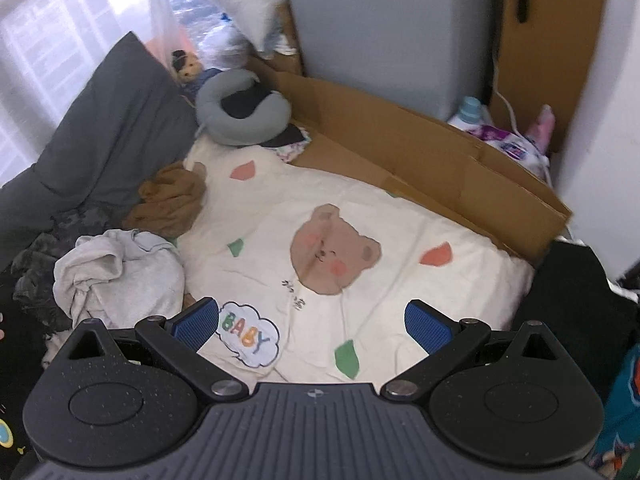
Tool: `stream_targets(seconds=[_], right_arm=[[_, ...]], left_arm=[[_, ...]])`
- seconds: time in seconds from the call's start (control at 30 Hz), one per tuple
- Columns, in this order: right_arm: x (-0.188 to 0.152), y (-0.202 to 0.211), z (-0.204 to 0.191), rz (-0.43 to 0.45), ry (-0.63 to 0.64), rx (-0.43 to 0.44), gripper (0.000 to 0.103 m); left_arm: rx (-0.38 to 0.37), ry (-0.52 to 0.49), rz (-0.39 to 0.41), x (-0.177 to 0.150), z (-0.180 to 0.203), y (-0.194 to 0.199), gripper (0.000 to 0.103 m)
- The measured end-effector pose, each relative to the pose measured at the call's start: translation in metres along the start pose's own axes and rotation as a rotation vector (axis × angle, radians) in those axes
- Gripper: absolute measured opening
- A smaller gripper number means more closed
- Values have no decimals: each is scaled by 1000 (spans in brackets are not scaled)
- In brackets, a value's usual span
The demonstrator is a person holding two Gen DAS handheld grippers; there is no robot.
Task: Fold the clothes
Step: 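Move both tools toward the light grey sweatshirt in the clothes pile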
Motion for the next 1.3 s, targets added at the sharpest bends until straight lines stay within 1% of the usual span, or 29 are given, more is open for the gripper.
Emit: stream_targets(seconds=[0.13, 0.23, 0.37, 0.43, 0.5, 0.53, 0.63, 0.7, 0.9, 1.0, 1.07, 1.13, 1.3], right_arm=[[10, -18, -12, 18, 51, 44, 102], [15, -34, -20, 19, 81, 70, 101], [19, -55, -26, 39, 121, 83, 99], [20, -64, -29, 48, 143, 87, 98], [21, -75, -30, 50, 150, 105, 94], [21, -80, -31, 48, 153, 114, 93], [20, -96, -35, 43, 179, 155, 93], [18, -106, -39, 47, 209, 163, 93], [11, -137, -49, 52, 275, 216, 85], [7, -153, -51, 55, 299, 233, 84], [2, -165, -52, 54, 315, 244, 84], [-4, -177, -52, 49, 323, 251, 84], [-22, -210, -56, 29, 344, 259, 84]], left_arm=[[17, 8, 32, 4, -14, -13, 84], [32, 25, 39, 3, -26, -28, 80], [73, 48, 44, 2, -42, -47, 74], [72, 55, 57, -1, -48, -55, 72], [70, 62, 71, -3, -54, -63, 72], [70, 65, 78, -4, -58, -67, 72], [73, 80, 98, -11, -68, -82, 71], [77, 91, 112, -17, -74, -93, 71], [132, 129, 120, -40, -95, -124, 71], [178, 155, 124, -56, -110, -138, 70], [191, 174, 114, -69, -119, -149, 67], [205, 188, 86, -83, -128, -162, 63], [237, 235, 46, -119, -146, -188, 63]])
Point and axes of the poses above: each gripper's, at about its wrist camera, not at the fingertips, and y roughly against the way its jaws point, z to its right, x to its top, the point moved 8 cm from there along -y, roughly the way its jaws point, and after that the axes turned 1 degree about -z, right-handed, at the moved point
